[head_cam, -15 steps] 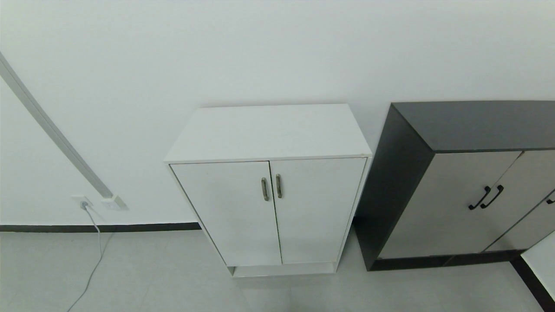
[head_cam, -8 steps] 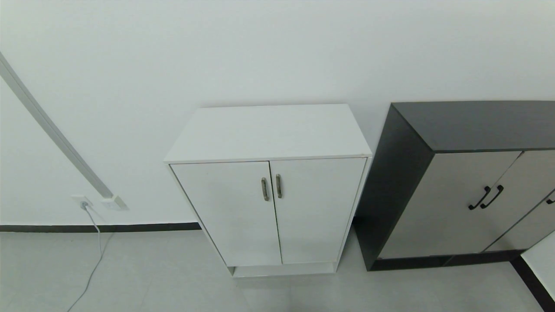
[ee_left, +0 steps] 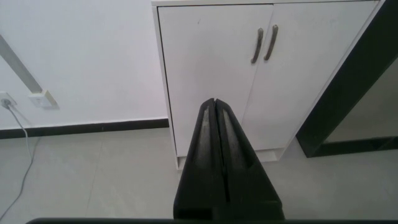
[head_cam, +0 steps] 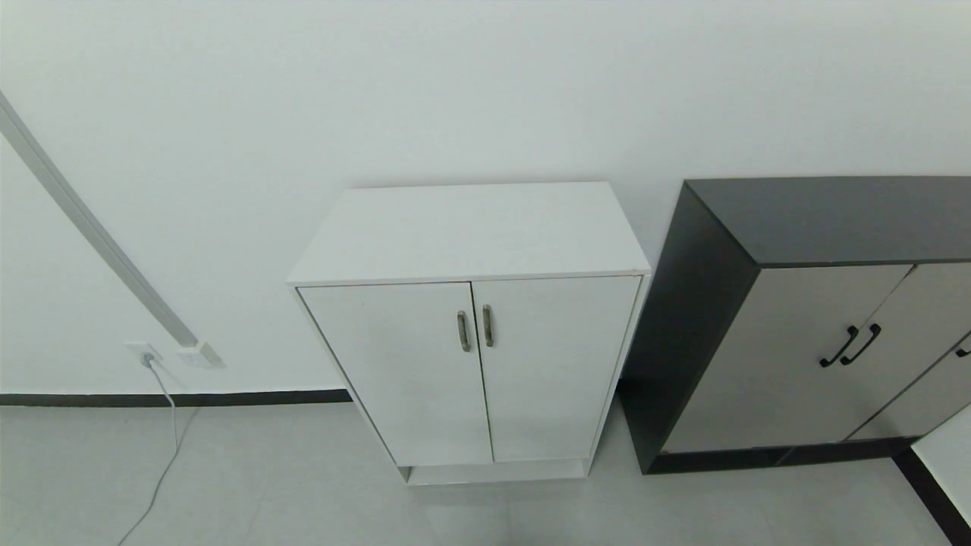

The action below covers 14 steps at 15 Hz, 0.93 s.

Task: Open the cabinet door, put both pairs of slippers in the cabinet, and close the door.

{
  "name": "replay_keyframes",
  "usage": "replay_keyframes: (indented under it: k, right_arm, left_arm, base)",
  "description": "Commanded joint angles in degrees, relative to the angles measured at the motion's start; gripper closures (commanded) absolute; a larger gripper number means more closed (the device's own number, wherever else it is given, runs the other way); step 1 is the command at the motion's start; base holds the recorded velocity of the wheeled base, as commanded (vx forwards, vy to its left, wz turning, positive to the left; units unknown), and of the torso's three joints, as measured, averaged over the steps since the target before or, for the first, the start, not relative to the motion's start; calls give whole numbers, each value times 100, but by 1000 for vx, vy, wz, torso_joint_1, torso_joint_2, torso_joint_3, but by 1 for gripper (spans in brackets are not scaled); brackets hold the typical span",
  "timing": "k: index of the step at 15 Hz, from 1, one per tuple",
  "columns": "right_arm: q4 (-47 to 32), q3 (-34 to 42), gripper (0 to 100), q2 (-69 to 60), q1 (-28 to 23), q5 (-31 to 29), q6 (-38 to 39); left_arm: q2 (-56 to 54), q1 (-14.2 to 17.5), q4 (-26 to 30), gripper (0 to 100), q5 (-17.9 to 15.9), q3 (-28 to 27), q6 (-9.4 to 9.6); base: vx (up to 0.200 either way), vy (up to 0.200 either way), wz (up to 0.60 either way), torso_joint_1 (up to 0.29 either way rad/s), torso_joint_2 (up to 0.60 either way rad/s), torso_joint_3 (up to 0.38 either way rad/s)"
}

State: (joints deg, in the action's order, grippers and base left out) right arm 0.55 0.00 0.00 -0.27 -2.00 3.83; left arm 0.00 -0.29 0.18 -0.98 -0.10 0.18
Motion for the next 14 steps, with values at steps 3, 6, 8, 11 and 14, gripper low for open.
replay_keyframes:
  k: [3, 6, 8, 11, 14]
  right_arm:
    - [7, 0, 100, 0, 0, -2, 4]
    - [7, 0, 100, 0, 0, -2, -5]
    - [7, 0, 100, 0, 0, -2, -5]
    - [-2, 0, 100, 0, 0, 7, -14]
    - [7, 0, 100, 0, 0, -2, -5]
  left_arm:
    - [0, 3, -9, 100, 1, 1, 8]
    - [0, 3, -1, 100, 1, 1, 8]
    - [0, 3, -9, 100, 1, 1, 8]
    - [0, 3, -1, 100, 1, 1, 8]
    - [0, 3, -9, 100, 1, 1, 8]
  base:
    - [0, 0, 0, 0, 0, 0]
    - [0, 0, 0, 0, 0, 0]
    - [0, 0, 0, 0, 0, 0]
    - [0, 0, 0, 0, 0, 0]
    - [0, 0, 0, 0, 0, 0]
